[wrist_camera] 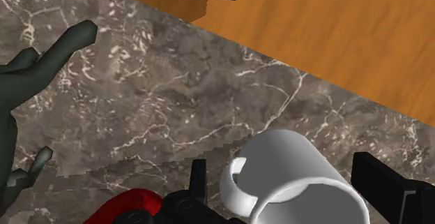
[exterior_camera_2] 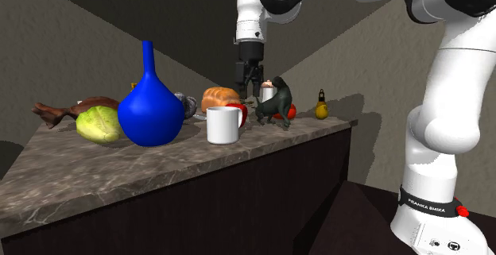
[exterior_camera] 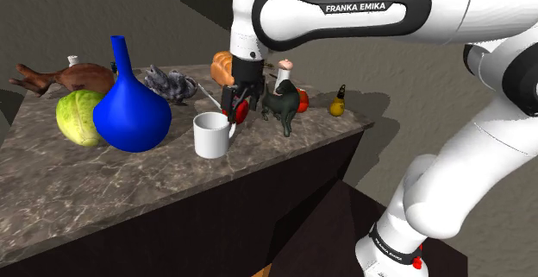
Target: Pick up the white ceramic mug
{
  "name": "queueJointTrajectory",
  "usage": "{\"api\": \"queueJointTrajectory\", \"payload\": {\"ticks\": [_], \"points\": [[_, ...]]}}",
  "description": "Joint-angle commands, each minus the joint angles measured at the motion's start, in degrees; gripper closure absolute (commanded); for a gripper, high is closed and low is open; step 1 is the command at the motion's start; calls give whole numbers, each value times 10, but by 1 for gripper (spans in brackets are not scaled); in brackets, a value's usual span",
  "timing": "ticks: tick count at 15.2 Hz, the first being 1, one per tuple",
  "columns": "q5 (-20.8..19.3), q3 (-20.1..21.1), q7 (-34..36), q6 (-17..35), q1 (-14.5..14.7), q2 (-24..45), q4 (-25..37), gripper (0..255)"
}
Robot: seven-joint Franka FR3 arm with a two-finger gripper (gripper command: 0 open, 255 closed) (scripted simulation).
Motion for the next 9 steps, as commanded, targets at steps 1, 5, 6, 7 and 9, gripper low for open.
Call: {"api": "queueJointTrajectory", "payload": {"ticks": [1, 5, 6, 7, 9], "points": [[-11, 15, 22, 4, 6, 47, 40, 0], [-41, 38, 61, 1, 24, 136, 124, 0], [-49, 42, 70, -1, 30, 159, 148, 0], [-58, 46, 80, -5, 36, 183, 172, 0], [-62, 46, 84, 1, 40, 193, 176, 0]]}}
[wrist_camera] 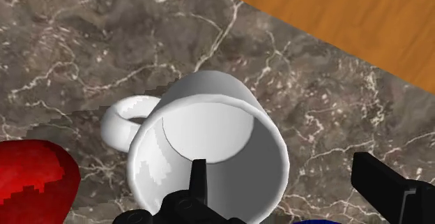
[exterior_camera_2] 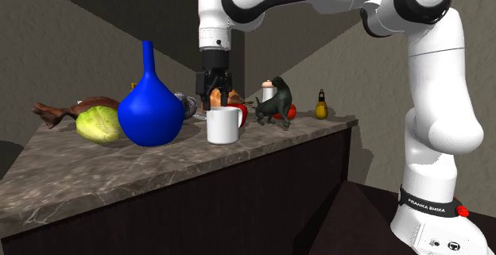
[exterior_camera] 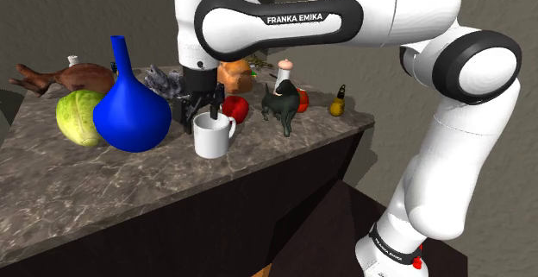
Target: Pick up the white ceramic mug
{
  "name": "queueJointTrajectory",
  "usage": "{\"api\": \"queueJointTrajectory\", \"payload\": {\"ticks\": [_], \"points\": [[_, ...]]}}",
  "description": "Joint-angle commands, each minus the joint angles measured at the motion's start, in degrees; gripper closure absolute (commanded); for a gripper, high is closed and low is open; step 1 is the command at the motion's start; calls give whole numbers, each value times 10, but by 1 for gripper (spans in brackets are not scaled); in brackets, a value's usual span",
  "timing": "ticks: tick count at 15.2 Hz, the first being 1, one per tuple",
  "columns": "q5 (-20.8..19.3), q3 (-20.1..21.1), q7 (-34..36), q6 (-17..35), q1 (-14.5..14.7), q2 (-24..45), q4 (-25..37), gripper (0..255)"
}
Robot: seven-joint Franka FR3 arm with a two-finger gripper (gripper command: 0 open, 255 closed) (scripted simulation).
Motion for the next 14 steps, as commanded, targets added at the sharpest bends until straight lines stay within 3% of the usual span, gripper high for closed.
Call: {"api": "queueJointTrajectory", "payload": {"ticks": [1, 8, 9, 14], "points": [[-3, 1, 3, 8, 2, 8, -1, 0], [-5, 0, 5, 50, 1, 11, -40, 0], [-5, 0, 5, 50, 1, 11, -40, 255], [-5, 0, 5, 50, 1, 12, -39, 255]]}}
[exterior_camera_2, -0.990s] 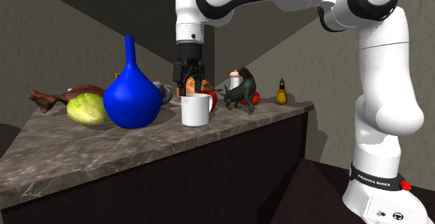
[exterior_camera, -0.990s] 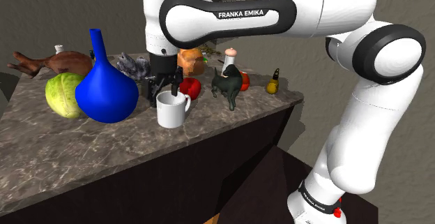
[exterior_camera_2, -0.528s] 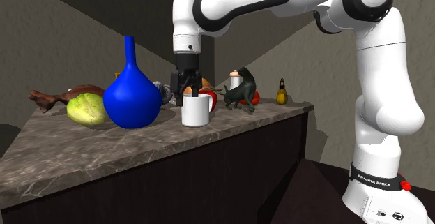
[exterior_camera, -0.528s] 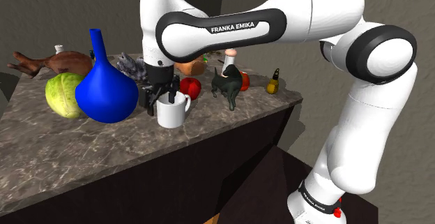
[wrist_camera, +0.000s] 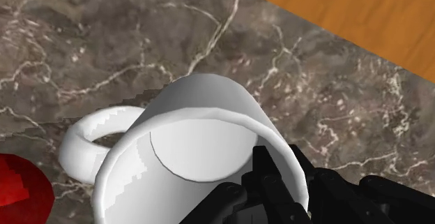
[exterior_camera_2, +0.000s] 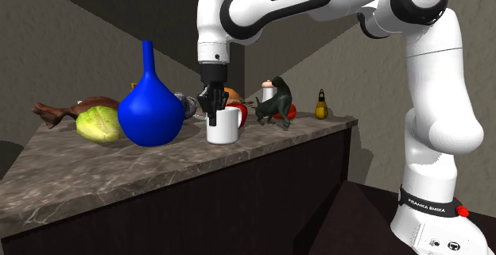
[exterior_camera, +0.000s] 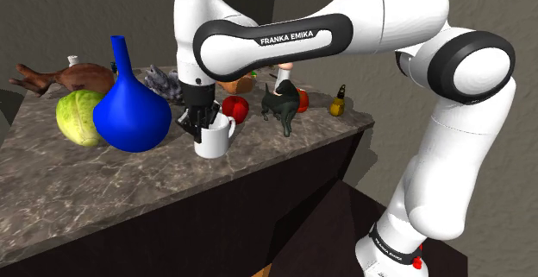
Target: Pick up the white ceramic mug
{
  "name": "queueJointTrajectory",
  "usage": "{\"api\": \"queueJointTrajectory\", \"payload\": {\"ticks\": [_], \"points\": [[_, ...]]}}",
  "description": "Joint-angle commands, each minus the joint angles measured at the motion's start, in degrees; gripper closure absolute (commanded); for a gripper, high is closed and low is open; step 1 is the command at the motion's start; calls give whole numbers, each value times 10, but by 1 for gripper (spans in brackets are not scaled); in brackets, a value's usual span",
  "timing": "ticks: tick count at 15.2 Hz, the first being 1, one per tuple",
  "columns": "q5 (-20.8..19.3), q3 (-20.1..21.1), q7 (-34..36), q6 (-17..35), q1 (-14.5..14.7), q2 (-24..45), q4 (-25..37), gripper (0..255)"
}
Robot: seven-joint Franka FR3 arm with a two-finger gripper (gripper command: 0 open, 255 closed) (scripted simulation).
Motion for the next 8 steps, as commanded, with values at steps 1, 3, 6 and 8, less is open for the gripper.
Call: {"api": "queueJointTrajectory", "payload": {"ticks": [1, 3, 6, 8], "points": [[0, 0, 0, 0, 0, 0, 0, 255], [0, 0, 0, 0, 0, 0, 0, 255], [1, 0, 0, -14, 0, -3, 12, 255], [2, 1, -1, -29, 0, -3, 26, 255]]}}
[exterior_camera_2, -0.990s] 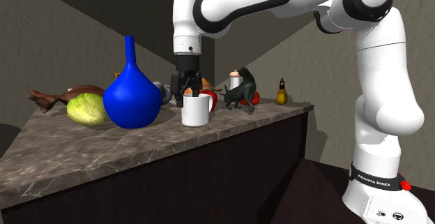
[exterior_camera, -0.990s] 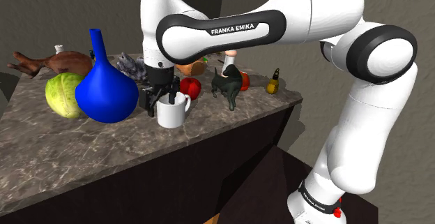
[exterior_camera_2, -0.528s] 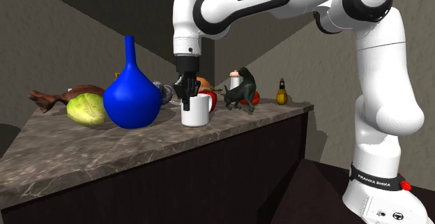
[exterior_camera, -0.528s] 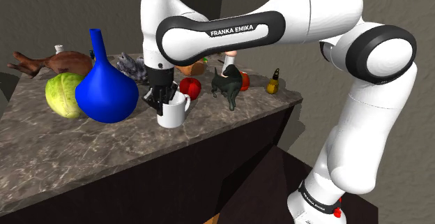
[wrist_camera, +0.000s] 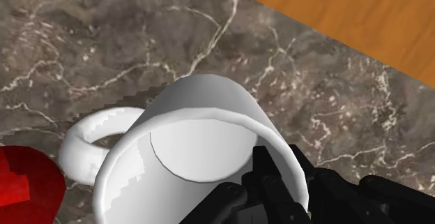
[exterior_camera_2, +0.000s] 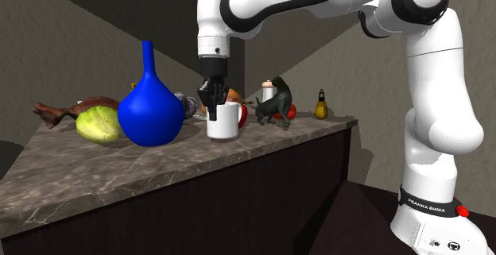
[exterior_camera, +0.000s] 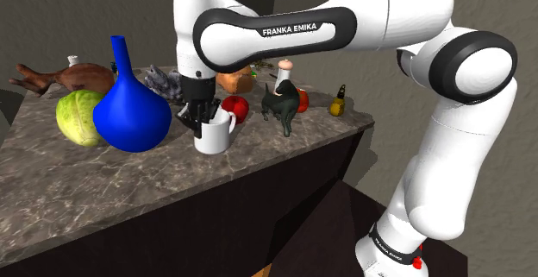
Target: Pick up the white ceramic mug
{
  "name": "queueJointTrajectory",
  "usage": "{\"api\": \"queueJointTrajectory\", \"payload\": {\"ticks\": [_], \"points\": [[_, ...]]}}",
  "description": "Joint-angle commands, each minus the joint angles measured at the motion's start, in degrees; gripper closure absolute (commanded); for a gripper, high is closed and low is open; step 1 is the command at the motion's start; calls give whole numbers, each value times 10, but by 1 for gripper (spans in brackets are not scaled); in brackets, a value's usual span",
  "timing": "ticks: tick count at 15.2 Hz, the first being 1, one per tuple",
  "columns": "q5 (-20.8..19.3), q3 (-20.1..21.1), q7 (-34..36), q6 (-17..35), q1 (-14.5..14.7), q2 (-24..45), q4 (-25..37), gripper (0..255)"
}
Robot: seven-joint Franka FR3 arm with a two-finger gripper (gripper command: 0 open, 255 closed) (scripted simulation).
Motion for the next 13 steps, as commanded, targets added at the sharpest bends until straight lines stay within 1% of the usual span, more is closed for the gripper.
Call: {"api": "queueJointTrajectory", "payload": {"ticks": [1, 11, 13], "points": [[0, 1, 0, -14, 1, 0, 14, 255], [-1, 2, 0, -93, 4, 6, 99, 255], [-1, 2, 0, -95, 4, 6, 100, 255]]}}
